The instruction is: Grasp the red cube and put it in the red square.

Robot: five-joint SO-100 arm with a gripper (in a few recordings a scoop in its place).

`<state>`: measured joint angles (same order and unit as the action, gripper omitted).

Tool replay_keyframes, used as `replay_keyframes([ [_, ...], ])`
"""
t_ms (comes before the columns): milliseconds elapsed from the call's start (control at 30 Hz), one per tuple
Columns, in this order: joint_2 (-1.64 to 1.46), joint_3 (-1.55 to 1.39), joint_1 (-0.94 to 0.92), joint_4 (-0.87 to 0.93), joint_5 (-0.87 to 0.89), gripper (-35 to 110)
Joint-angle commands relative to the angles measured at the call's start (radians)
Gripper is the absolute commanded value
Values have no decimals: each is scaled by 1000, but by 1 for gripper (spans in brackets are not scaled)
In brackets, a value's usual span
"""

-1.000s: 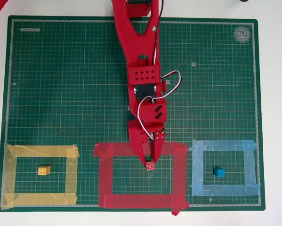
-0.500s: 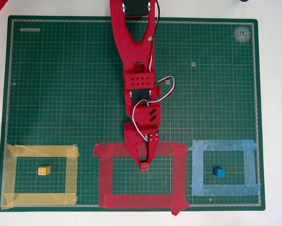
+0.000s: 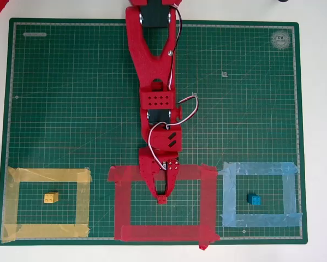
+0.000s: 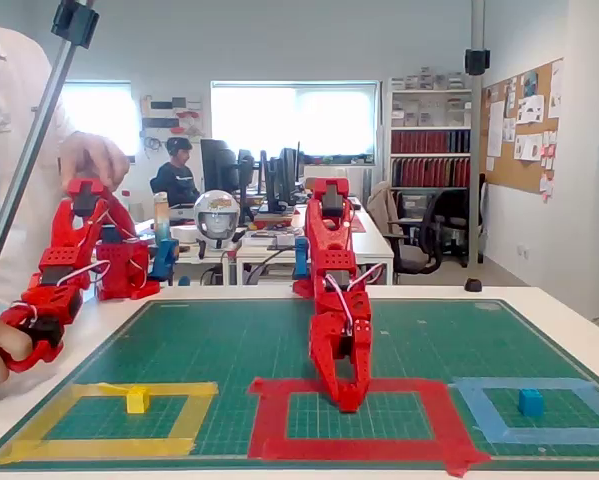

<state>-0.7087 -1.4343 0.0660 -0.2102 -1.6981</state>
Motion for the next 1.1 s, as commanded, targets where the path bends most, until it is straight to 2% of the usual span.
replay_keyframes([
  [0,-20,32,-12,-34,-28,2],
  [1067,-23,18,-17,-34,-51,12],
])
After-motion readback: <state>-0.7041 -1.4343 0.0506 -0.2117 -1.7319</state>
